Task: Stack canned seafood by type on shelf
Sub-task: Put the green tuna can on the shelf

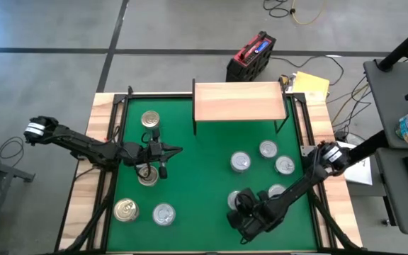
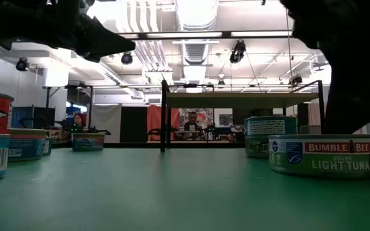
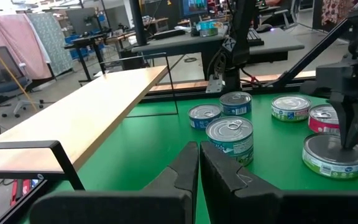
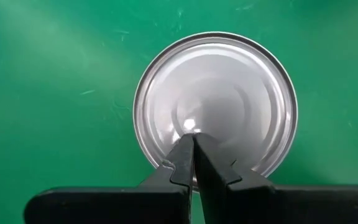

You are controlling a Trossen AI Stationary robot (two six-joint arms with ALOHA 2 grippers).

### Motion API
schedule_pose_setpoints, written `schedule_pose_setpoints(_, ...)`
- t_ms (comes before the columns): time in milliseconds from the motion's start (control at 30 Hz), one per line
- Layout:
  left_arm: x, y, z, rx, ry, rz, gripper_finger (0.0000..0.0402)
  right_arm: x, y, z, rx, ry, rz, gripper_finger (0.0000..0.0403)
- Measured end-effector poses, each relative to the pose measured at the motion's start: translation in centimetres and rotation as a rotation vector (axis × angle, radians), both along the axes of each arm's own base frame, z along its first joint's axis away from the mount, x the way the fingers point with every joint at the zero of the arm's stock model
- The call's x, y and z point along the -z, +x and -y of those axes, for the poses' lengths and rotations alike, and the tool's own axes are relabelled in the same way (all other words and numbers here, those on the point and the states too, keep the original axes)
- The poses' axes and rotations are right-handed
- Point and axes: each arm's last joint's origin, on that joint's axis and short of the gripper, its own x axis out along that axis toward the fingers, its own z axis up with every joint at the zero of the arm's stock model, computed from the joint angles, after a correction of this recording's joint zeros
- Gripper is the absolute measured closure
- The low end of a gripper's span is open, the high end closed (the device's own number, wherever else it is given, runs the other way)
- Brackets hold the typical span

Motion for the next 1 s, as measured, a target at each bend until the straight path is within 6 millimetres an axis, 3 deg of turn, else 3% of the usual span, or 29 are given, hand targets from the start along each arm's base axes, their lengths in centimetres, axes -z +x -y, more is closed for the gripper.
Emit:
schedule_pose_setpoints(167,0.0,0.0,0.0,0.0,0.0,-0.001,0.0402,-0.3,0.0,0.0,-0.01,-0.027,0.028,0.0394)
schedule_pose_setpoints(667,0.0,0.0,0.0,0.0,0.0,0.002,0.0402,-6.2,-1.0,1.5,-0.011,-0.056,0.13,0.0394)
schedule_pose_setpoints(833,0.0,0.0,0.0,0.0,0.0,0.002,0.0402,-6.6,-1.2,1.3,-0.018,0.027,0.09,0.0394)
schedule_pose_setpoints(1000,0.0,0.0,0.0,0.0,0.0,0.001,0.0402,-5.8,-1.1,1.1,-0.014,0.064,0.041,0.0394)
